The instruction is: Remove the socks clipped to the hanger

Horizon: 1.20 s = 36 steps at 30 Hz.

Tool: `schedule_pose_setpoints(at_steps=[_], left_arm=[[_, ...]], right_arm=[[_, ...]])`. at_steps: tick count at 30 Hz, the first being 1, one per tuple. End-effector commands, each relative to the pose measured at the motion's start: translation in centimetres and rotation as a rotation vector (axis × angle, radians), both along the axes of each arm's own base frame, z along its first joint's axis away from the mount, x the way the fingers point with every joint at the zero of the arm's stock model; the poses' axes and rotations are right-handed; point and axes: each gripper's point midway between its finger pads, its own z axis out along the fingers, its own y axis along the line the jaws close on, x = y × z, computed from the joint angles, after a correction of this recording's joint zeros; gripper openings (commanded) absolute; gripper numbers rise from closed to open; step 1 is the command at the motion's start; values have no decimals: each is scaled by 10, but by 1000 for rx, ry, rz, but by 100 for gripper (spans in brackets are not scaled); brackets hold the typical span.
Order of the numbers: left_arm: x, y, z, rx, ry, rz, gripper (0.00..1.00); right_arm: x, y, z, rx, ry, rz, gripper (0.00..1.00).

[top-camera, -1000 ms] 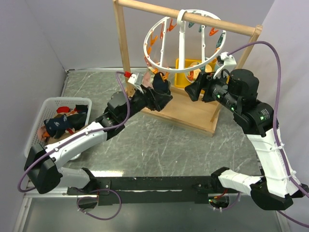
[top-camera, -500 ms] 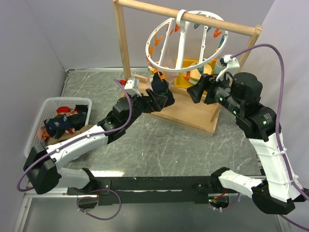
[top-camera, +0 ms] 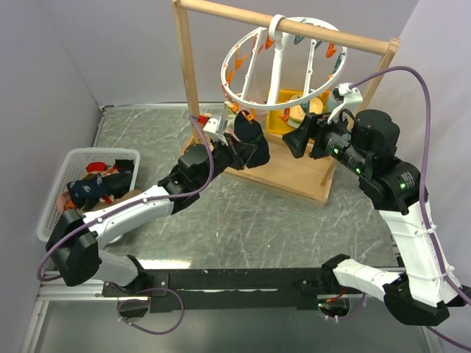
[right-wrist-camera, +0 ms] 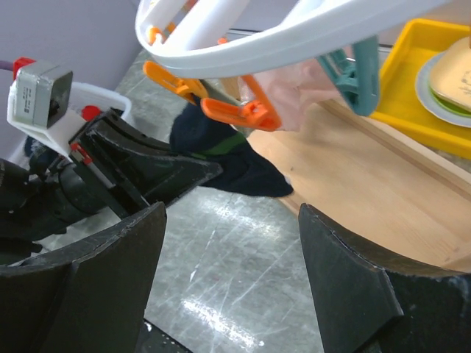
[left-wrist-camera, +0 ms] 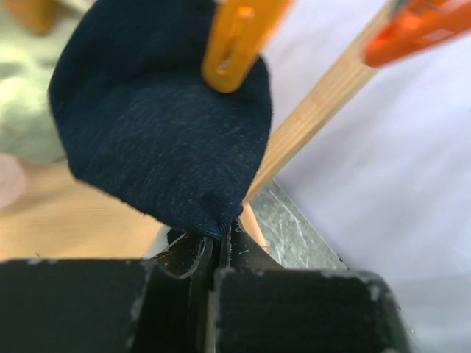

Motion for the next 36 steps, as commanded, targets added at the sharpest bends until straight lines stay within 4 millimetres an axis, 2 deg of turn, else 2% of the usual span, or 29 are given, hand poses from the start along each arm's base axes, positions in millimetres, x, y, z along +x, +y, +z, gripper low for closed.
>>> schedule_pose_setpoints(at_steps=[1,2,8,12,17,18,24,28,36], left_arm=[[-24,-3,57,-50,-131,-33,1],[-33,-6,59,-39,-145,-45,1],[-58,-15,63,-10,-175,-51,1],[-70,-20,64,-3,-181,-55,1],[-83,-25,61,-7,-154,-75,1],[-85,-26,62,-10,-154,-78,1],[-93,-32,61,-1,-164,-91,1],[-98,-34,63,13,-177,-96,1],[-99,-33,66,32,-187,-90,1]], right_arm=[[4,17,13,53,-35,58,80],[3,19,16,58,-42,62,80],[5,35,30,57,-83,61,81],[13,47,24,11,-81,62,81],[24,50,21,-68,-77,35,79],[30,53,15,-93,-64,29,79],[38,59,19,-99,-62,22,77],[43,59,23,-114,-61,5,68],[45,62,27,-99,-68,6,44]])
